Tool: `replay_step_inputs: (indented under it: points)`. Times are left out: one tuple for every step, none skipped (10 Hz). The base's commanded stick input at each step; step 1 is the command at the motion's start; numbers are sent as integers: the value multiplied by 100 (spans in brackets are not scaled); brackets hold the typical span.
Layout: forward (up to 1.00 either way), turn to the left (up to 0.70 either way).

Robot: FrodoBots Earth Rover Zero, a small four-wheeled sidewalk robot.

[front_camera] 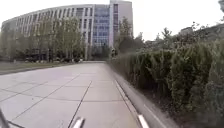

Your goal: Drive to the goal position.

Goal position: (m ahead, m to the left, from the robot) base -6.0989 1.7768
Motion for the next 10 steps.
replay_step_inputs:
  points:
    - [2,0]
    - [2,0]
    - [4,0]
    - [4,0]
    - [4,0]
    - [4,0]
    - [4,0]
    - [4,0]
    - [4,0]
    - [4,0]
